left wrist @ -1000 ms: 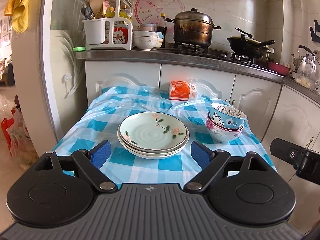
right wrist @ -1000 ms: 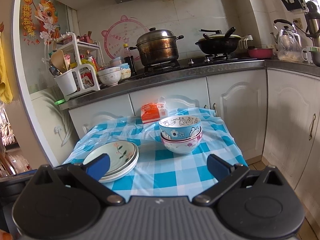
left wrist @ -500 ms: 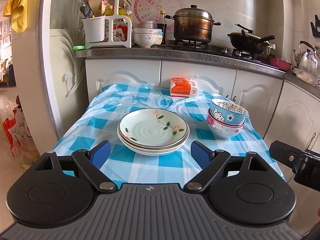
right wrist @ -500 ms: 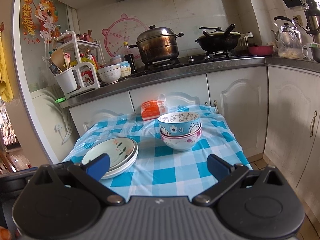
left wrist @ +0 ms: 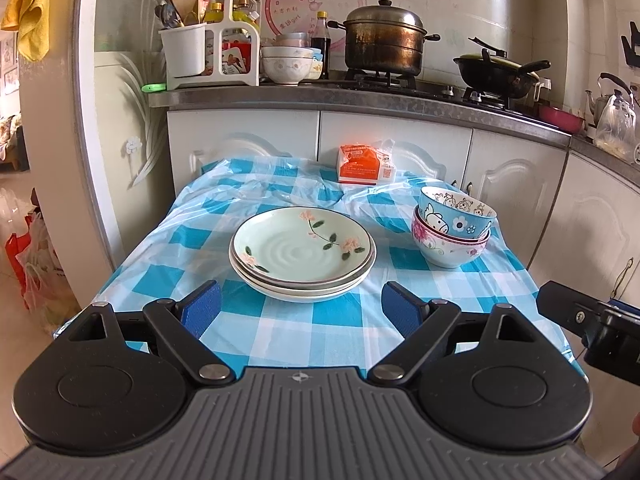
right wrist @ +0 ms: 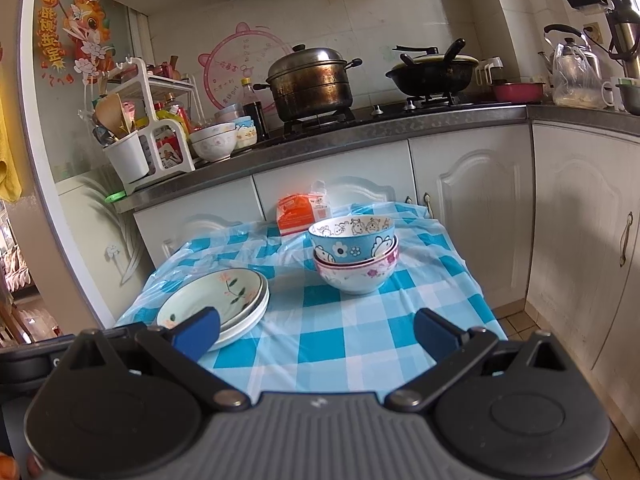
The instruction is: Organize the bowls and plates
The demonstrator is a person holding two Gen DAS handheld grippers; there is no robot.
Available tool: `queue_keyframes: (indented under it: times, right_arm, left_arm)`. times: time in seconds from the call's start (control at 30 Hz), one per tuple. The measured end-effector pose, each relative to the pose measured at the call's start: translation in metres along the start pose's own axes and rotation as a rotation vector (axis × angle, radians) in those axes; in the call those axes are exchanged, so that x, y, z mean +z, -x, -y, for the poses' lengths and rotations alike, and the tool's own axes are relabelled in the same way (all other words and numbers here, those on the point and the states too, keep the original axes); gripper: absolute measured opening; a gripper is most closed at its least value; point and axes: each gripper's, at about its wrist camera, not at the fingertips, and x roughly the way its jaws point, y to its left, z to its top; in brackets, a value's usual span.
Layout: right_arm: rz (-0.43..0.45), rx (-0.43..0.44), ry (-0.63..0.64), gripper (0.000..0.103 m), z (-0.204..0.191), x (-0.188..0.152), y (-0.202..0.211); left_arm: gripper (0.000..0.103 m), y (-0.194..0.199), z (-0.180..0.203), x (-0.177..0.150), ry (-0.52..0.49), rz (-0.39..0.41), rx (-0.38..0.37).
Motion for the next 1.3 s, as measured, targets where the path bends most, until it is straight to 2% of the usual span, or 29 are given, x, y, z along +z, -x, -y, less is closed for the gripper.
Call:
queue_keyframes:
  times: [0.8, 1.3]
  right_arm:
    - [-0.015, 0.01, -0.032, 0.102, 0.013, -0.005, -0.001]
    - [0.0, 0.018, -0.07, 0.102, 0.033, -0.006, 0.007]
  left_arm:
    - [0.103, -0.004, 0.006, -0.002, -0.019, -0.017, -0.018]
    - [0.103, 0.0, 0.009, -0.005, -0.018, -0.014, -0.096]
